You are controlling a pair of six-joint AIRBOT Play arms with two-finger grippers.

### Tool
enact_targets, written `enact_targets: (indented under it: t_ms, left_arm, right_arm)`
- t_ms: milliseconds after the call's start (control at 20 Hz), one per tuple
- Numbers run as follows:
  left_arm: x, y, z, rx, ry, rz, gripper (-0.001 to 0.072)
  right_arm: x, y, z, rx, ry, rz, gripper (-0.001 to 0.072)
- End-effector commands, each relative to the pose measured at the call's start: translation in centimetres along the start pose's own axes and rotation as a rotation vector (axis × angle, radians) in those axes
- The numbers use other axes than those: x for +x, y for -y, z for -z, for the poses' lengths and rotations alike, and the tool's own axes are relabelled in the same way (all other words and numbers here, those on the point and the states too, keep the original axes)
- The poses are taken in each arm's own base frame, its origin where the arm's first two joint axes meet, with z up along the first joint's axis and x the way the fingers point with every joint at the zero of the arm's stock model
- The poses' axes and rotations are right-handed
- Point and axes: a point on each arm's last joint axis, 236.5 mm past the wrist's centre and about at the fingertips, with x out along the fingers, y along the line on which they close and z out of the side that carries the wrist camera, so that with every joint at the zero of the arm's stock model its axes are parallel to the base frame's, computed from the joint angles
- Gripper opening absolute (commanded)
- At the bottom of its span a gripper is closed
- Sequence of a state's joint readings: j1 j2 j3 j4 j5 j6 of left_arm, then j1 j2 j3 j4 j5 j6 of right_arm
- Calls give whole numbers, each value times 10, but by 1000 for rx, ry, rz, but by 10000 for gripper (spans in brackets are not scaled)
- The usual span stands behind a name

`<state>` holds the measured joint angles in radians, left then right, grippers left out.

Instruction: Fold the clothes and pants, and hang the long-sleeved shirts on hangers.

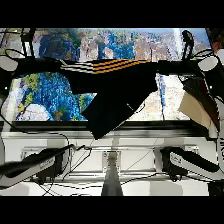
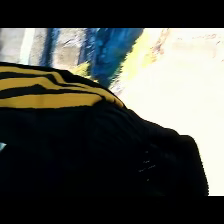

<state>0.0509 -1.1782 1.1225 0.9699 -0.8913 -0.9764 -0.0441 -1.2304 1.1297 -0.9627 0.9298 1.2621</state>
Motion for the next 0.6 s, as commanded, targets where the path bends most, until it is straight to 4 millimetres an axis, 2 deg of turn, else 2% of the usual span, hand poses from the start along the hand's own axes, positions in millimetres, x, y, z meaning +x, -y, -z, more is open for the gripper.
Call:
enact_targets:
  t_ms: [0, 150, 250, 350, 500, 550]
  left_arm:
    - [-32, 62, 43, -78, -203, 161, 5]
    - [-67, 127, 101, -85, -457, 309, 6]
    - [-75, 166, 143, -69, -600, 376, 6]
    - [-70, 202, 182, -52, -692, 435, 7]
    - [-48, 249, 229, -35, -715, 501, 10]
    - [-40, 259, 239, -27, -703, 505, 128]
  right_arm:
    - [1, 25, 10, -84, -68, 101, 26]
    - [-15, 43, 48, -159, -266, 175, 25]
    - [-31, 56, 82, -202, -431, 217, 25]
    - [-50, 68, 113, -262, -599, 239, 26]
    - [-69, 79, 133, -340, -731, 257, 27]
    - [-69, 80, 131, -344, -724, 262, 95]
